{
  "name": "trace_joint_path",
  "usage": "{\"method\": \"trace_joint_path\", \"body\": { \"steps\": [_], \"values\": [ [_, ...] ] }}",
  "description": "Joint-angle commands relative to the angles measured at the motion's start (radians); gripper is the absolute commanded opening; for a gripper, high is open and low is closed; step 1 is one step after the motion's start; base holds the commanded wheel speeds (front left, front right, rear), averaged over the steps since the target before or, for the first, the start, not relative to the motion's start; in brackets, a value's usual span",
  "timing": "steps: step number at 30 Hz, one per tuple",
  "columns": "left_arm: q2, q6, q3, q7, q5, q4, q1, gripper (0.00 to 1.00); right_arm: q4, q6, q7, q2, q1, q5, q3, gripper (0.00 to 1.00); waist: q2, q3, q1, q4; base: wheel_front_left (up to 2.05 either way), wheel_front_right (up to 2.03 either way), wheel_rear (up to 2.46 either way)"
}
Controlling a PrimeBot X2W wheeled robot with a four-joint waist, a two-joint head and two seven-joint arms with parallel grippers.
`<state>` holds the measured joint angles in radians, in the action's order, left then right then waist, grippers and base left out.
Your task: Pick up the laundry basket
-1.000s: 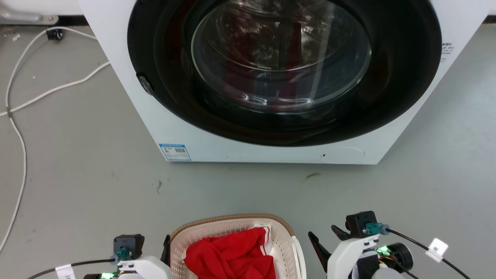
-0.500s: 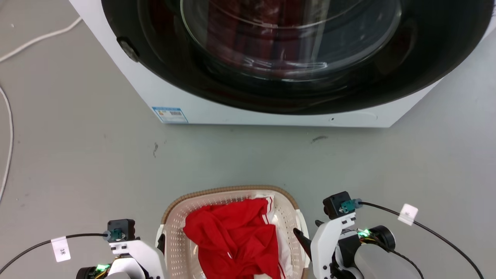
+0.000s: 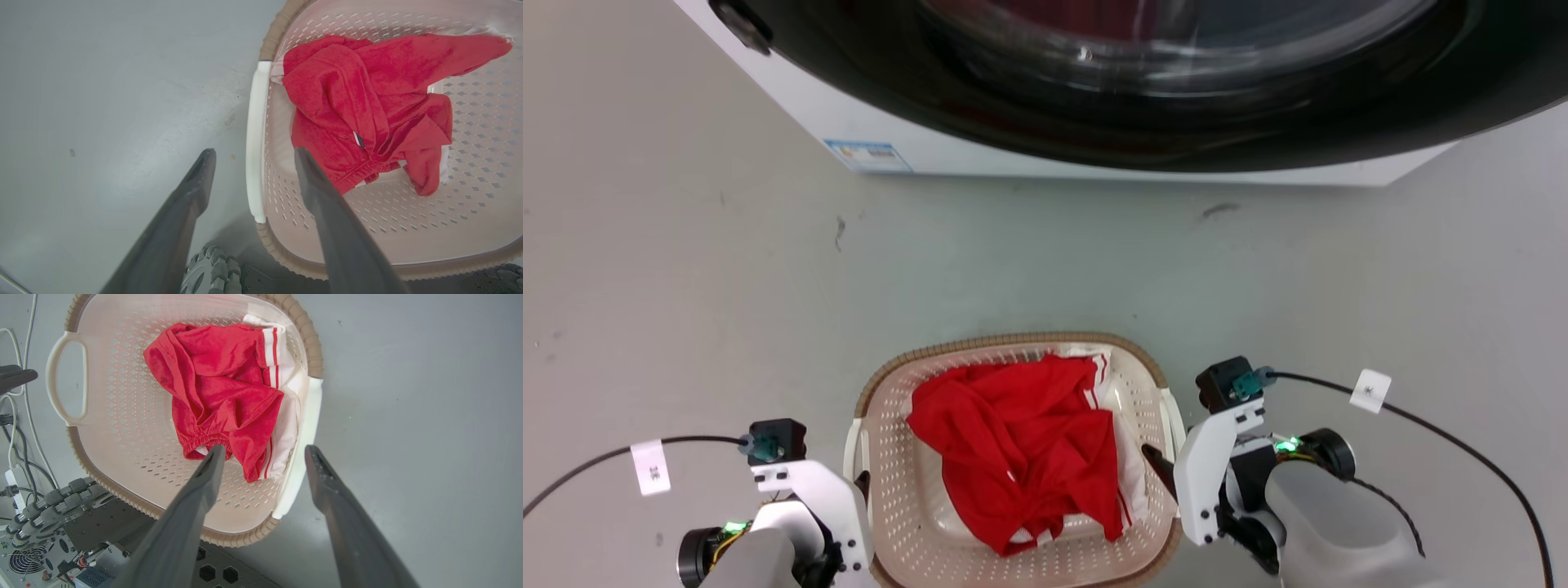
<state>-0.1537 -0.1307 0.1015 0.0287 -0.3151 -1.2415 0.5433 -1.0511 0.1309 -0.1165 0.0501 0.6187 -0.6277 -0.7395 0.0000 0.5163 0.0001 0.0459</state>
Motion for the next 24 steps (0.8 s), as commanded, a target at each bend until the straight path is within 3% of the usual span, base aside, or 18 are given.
{"method": "trace_joint_path", "body": {
  "steps": [1, 24],
  "values": [
    [-0.009, 0.001, 0.01, -0.011, -0.008, -0.005, 0.018, 1.0, -0.011, 0.0, 0.005, 0.0, 0.026, -0.013, -0.01, 1.0, 0.0, 0.041, -0.0001, 0.004, 0.0, 0.0, 0.0],
    [-0.013, 0.0, 0.134, -0.05, -0.149, 0.009, 0.149, 1.0, -0.11, 0.0, 0.069, -0.001, 0.201, -0.136, -0.138, 1.0, 0.0, 0.278, -0.0001, 0.024, 0.0, 0.0, 0.0]
  ]
}}
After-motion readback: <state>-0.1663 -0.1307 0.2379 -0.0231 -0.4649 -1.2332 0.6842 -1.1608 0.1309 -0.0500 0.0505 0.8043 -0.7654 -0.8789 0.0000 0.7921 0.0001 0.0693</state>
